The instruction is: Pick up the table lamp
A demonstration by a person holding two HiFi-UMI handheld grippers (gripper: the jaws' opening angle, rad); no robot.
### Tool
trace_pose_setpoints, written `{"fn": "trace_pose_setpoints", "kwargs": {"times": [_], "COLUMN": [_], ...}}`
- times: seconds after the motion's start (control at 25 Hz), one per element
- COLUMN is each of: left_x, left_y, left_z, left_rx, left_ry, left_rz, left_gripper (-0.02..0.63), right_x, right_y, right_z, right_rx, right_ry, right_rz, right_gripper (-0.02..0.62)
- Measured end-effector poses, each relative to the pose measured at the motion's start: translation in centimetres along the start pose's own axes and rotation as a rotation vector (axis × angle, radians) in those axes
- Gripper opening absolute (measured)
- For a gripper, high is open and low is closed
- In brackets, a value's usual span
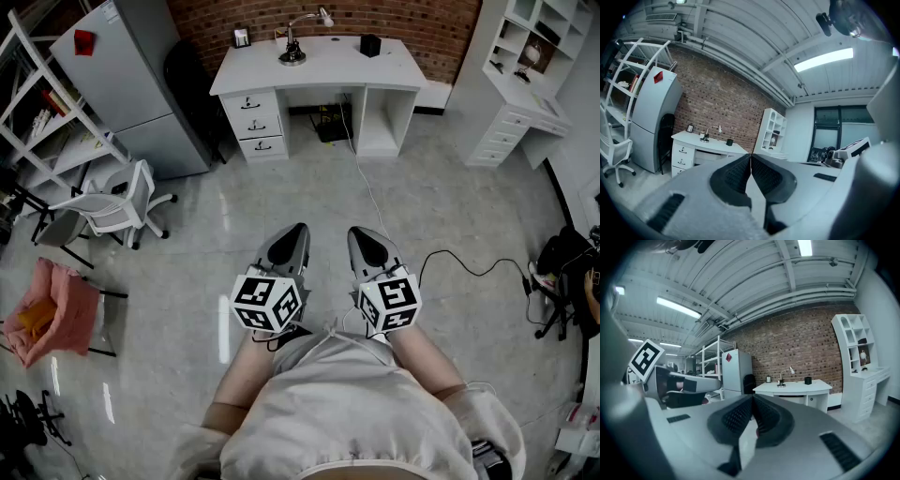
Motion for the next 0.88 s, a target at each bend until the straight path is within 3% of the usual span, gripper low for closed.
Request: {"fn": "trace_pose_setpoints", "kwargs": {"times": [0.28, 0.64, 0.88], "left_x": [0.5, 0.3, -0.3], "left_y": [-1.1, -2.1, -2.3], "left_z": [0.2, 1.3, 2.4], "left_rx": [-0.022, -0.061, -0.102], "left_ry": [-0.069, -0.062, -0.063], "left_rz": [0.019, 0.034, 0.026], "left_gripper": [0.018, 0.019, 0.018], "right_x": [0.5, 0.0, 0.8], "right_y": [-0.2, -0.9, -1.4], "right_z": [0.2, 1.7, 2.5], "right_rx": [-0.001, -0.061, -0.073], "right_ry": [-0.004, -0.006, -0.063], "right_rz": [0.000, -0.025, -0.007], "right_gripper": [0.026, 0.026, 0.026]}}
Point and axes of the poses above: the fingertips, and each gripper's own axes: y backward along the fingers, x to its right, z out of its underside, the point moved 6 cm from there along y, backward along the fingers, and after that the axes turned 2 degrees about -y, right-handed, at the moved point
